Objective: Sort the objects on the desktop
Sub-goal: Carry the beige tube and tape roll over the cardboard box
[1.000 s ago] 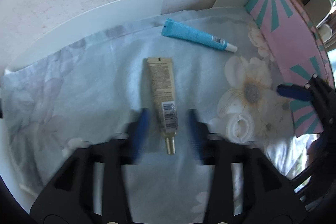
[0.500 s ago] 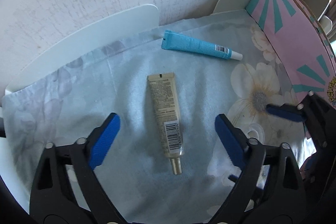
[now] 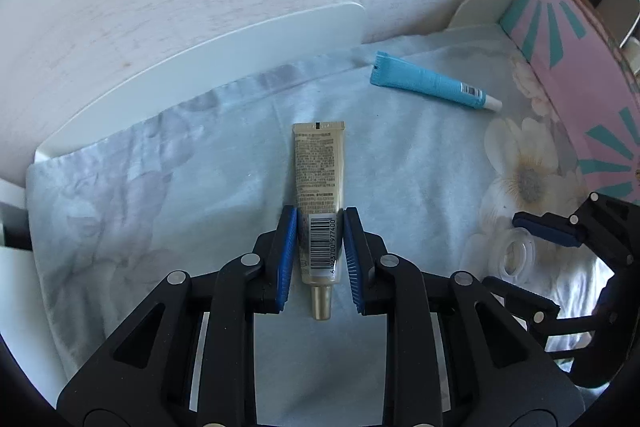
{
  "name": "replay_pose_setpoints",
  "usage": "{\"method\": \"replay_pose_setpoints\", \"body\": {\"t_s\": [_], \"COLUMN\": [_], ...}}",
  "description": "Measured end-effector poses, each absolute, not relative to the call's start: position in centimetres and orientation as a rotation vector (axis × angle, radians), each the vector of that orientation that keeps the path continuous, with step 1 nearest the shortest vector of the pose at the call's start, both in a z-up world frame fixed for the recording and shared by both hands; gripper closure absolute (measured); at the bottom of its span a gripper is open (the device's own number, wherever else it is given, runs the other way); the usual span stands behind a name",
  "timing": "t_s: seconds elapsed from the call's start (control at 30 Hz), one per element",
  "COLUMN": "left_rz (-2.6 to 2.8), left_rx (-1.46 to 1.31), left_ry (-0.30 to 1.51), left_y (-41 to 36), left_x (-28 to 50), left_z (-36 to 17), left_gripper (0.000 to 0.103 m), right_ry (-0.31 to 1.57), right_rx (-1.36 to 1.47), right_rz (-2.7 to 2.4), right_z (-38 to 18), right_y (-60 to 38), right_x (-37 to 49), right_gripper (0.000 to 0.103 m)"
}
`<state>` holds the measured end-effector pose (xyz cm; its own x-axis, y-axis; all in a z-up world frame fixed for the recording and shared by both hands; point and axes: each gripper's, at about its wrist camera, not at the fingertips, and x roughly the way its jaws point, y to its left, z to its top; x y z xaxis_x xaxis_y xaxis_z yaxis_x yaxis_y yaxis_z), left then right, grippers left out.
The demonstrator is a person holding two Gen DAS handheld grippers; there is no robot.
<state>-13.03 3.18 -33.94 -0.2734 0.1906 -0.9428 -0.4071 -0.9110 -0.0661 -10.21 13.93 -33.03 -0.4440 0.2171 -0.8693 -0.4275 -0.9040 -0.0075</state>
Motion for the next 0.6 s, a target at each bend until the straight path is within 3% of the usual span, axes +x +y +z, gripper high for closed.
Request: {"method": "replay_pose_setpoints", "body": {"t_s": [0.3, 0.6], "left_rz": [2.263, 2.292], "left_rx": [-1.559, -1.396], "left_ry": [0.224, 0.2], "left_y": [2.5, 5.7], "left_x": [-11.8, -11.4], "left_z": [-28.3, -18.7], "left_gripper": [0.082, 0.082], "right_ry": [0.339, 0.449], "right_rx": [-1.335, -1.106], "right_rz": [2.408, 2.464], "right_z": [-29.1, -18.8], "right_y": [14.7, 15.8], "right_x": [-10.1, -6.4], "right_gripper": [0.063, 0.063]}}
